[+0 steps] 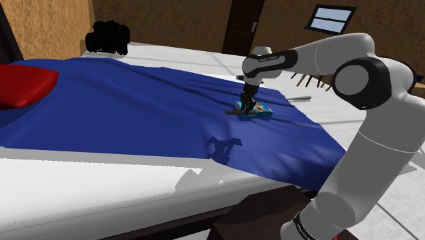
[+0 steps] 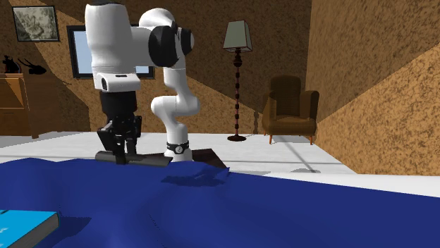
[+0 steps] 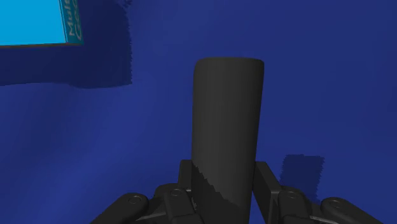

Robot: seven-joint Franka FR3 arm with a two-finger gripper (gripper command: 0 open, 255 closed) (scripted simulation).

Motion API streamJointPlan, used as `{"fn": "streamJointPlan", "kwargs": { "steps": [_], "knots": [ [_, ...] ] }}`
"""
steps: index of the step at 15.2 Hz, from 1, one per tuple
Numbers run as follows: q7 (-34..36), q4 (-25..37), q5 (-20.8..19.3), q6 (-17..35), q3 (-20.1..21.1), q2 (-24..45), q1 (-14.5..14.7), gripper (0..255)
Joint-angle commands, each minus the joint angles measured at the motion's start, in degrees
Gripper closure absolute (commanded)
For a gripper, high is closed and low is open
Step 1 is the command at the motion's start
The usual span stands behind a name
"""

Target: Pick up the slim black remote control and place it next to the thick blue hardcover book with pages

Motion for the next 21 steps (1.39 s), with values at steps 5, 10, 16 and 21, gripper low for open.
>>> {"fn": "streamJointPlan", "kwargs": {
  "steps": [5,10,16,21],
  "knots": [
    [-7.58,-1.02,-0.28,0.47,-3.30,-0.52,-4.29,255],
    [-14.22,0.23,-0.10,0.27,-6.10,0.58,-8.12,255],
    [-22.39,3.96,0.86,-0.52,-9.16,3.66,-13.03,255],
    [-24.98,3.68,1.73,1.89,-9.81,5.92,-14.66,255]
  ]
}}
